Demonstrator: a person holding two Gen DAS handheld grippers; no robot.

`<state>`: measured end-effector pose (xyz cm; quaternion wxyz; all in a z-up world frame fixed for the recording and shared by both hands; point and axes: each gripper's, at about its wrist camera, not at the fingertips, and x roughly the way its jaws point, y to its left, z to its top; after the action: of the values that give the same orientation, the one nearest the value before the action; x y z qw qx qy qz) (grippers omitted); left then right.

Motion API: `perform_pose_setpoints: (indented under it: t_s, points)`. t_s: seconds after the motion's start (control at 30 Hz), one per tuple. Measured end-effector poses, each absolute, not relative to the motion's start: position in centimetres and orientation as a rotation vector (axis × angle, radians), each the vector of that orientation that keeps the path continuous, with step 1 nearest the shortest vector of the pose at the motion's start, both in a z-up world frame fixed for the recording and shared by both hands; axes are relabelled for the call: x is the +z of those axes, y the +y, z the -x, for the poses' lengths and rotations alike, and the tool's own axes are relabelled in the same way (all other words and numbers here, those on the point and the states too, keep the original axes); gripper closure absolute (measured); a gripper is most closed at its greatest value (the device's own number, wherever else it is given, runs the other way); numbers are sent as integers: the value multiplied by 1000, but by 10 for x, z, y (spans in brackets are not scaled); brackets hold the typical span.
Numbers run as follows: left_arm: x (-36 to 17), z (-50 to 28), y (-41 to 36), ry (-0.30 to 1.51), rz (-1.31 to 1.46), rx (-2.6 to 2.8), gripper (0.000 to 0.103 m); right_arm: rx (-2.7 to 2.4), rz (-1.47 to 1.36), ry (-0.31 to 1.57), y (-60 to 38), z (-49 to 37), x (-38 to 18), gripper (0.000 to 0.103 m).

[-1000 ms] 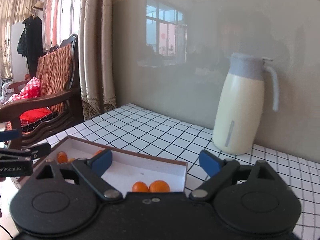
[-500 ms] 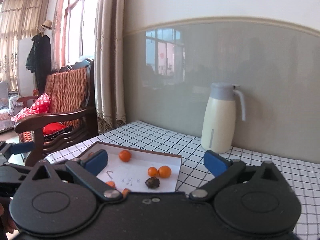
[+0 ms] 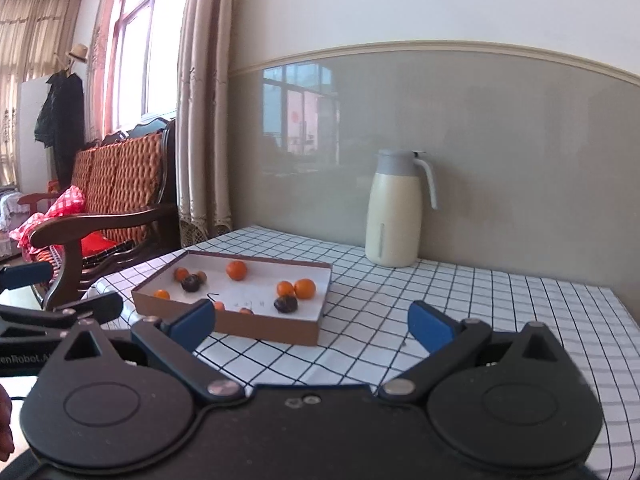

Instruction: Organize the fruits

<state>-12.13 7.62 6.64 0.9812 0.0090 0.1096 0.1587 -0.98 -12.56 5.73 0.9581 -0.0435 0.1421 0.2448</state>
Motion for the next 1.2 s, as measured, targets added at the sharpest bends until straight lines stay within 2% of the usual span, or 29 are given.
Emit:
perform_pose_setpoints:
  t_s: [0.17, 0.3, 1.2]
  points:
    - [45, 117, 81, 235, 2, 316, 0, 450, 121, 257, -126, 10, 39, 6]
    - [41, 120, 82, 224, 6, 315, 0, 438, 123, 300, -127, 7, 16, 6]
    - [35, 121, 87, 224, 19, 309, 0, 437, 104, 289, -132, 12, 15, 6]
